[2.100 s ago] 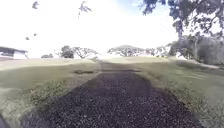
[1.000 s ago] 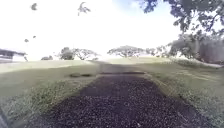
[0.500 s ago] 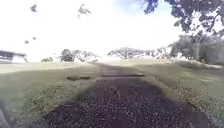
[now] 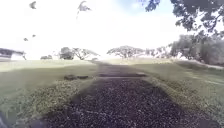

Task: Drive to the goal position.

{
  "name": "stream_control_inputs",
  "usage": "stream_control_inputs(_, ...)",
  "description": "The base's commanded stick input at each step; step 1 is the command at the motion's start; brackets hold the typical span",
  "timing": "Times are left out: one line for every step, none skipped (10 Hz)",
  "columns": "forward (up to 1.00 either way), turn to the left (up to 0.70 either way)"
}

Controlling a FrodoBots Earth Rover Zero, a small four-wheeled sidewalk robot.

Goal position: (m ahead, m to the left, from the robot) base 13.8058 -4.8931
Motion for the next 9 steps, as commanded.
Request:
stream_control_inputs(0.50, -0.50)
stream_control_inputs(0.50, -0.50)
stream_control_inputs(0.50, -0.50)
stream_control_inputs(0.50, -0.50)
stream_control_inputs(0.50, -0.50)
stream_control_inputs(0.50, -0.50)
stream_control_inputs(0.50, -0.50)
stream_control_inputs(0.50, -0.08)
stream_control_inputs(0.50, 0.00)
